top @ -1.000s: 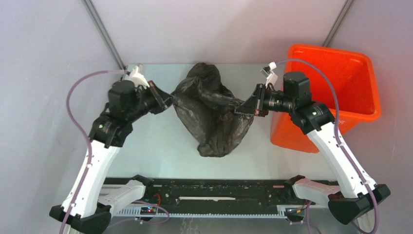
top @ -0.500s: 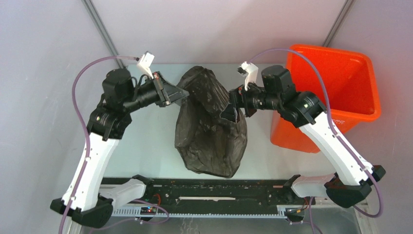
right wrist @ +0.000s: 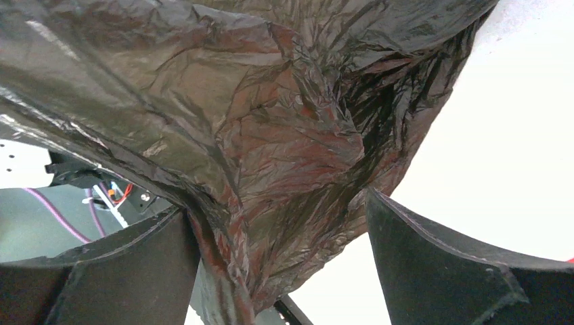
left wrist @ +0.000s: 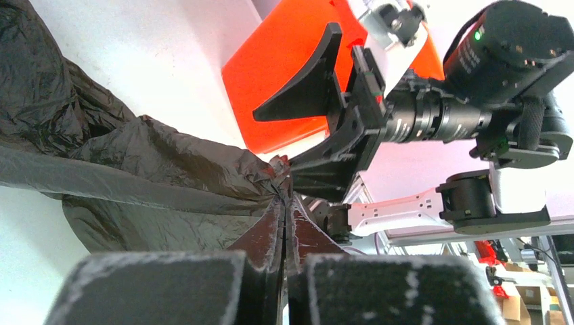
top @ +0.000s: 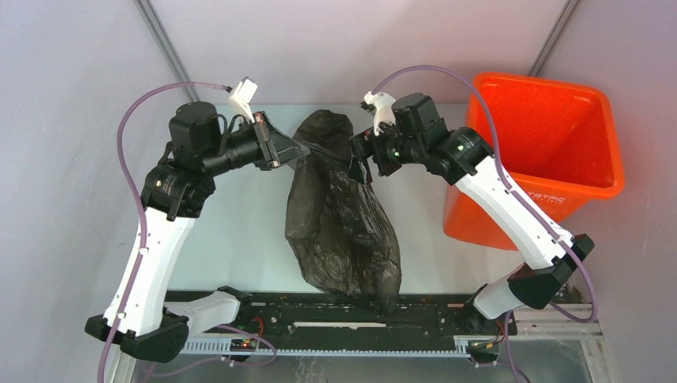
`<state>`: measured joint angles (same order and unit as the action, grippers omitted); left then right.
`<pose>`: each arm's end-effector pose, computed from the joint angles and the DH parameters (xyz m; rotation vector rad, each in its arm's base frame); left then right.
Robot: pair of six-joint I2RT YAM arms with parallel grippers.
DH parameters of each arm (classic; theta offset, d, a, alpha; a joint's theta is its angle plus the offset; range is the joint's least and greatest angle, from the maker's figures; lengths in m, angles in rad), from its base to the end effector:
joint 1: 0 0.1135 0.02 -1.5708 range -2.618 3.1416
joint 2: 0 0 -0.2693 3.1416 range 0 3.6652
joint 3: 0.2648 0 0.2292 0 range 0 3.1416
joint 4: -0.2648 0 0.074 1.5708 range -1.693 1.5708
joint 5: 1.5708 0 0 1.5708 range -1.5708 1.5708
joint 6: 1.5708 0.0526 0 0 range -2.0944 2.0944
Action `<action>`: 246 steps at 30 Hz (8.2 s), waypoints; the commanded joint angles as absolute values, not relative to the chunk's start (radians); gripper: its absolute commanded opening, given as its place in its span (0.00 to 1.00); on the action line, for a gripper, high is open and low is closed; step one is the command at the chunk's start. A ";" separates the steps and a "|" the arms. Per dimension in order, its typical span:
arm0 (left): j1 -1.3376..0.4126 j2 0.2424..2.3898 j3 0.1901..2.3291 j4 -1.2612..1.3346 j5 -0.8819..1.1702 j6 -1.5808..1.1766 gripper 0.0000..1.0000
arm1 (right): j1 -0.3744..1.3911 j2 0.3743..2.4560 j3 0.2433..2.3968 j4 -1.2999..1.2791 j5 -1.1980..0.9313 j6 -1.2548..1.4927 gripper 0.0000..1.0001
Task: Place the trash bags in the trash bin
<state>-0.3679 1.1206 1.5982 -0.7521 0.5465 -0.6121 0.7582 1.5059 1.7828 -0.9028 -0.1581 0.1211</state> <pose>0.1639 -0.0925 0.4787 0.1716 1.9670 -1.1660 0.2128 0.2130 0.4266 -0.7968 2.1234 0.6553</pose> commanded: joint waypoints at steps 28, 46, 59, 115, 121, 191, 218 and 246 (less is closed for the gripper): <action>-0.596 0.955 1.285 -0.597 0.336 -0.615 1.00 | 0.426 1.365 1.717 -0.613 -0.471 0.525 0.00; -0.962 1.006 0.917 -0.444 0.044 -0.468 1.00 | 0.315 1.336 1.682 -0.617 -0.590 0.547 0.00; -0.970 1.267 0.989 -0.367 -0.069 -0.458 0.60 | 0.294 1.327 1.627 -0.580 -0.600 0.572 0.00; -0.532 0.911 1.193 -0.544 -0.034 -0.706 0.00 | 0.517 1.275 1.433 -0.625 -0.531 0.462 0.00; -0.519 0.972 1.265 -0.517 0.065 -0.694 0.00 | 0.538 1.280 1.362 -0.658 -0.516 0.462 0.00; -0.360 0.839 1.439 -0.728 -0.223 -0.539 0.00 | 0.514 1.325 1.790 -1.035 0.498 0.259 0.36; -0.359 0.794 1.468 -0.756 -0.300 -0.501 0.00 | 0.495 1.218 1.637 -0.757 -0.193 -0.099 0.00; -0.457 0.982 1.336 -0.506 0.261 -0.848 0.00 | 1.102 1.180 1.594 -0.760 0.174 0.343 0.95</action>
<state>-0.3988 0.9565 1.3422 -0.6426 0.1566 -0.7242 1.0477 1.1969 1.7401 -0.9604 0.1886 0.1844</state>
